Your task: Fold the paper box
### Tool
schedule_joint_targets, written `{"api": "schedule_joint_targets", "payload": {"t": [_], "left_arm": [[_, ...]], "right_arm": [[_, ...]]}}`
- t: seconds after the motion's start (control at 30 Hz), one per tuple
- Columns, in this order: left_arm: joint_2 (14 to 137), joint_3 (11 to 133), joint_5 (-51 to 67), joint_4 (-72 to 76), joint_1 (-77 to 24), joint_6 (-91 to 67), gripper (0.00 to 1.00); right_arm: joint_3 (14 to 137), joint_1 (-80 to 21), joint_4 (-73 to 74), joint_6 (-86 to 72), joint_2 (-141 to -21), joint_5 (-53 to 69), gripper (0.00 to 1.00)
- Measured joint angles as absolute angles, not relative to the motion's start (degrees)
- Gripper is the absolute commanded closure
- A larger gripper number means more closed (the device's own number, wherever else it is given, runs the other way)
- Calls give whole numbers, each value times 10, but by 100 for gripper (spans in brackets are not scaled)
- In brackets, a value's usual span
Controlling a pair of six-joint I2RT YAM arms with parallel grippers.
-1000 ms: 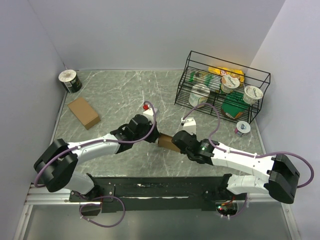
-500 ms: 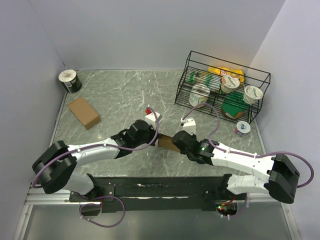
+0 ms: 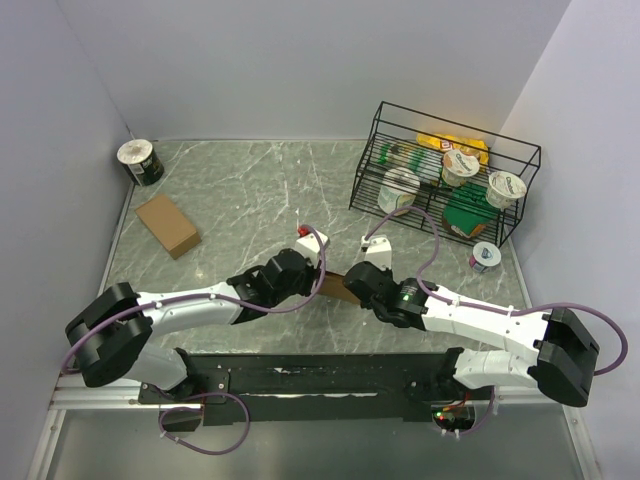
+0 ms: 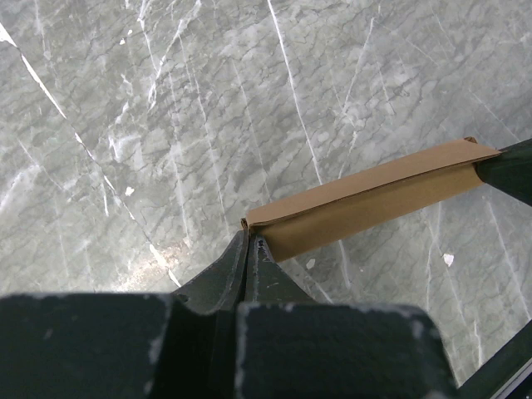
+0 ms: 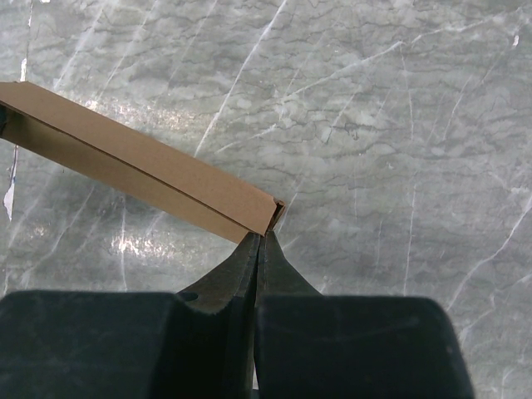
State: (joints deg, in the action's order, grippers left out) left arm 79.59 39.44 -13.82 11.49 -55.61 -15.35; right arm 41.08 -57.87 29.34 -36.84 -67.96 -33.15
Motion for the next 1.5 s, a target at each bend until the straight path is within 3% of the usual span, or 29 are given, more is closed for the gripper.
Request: {"api": "schedule_joint_targets", "payload": {"t": [1.5], "left_arm": [[775,370,-114,128,-559,-174,99]], "right_arm": [[412,-579,295,-368,-682,-334,100]]}}
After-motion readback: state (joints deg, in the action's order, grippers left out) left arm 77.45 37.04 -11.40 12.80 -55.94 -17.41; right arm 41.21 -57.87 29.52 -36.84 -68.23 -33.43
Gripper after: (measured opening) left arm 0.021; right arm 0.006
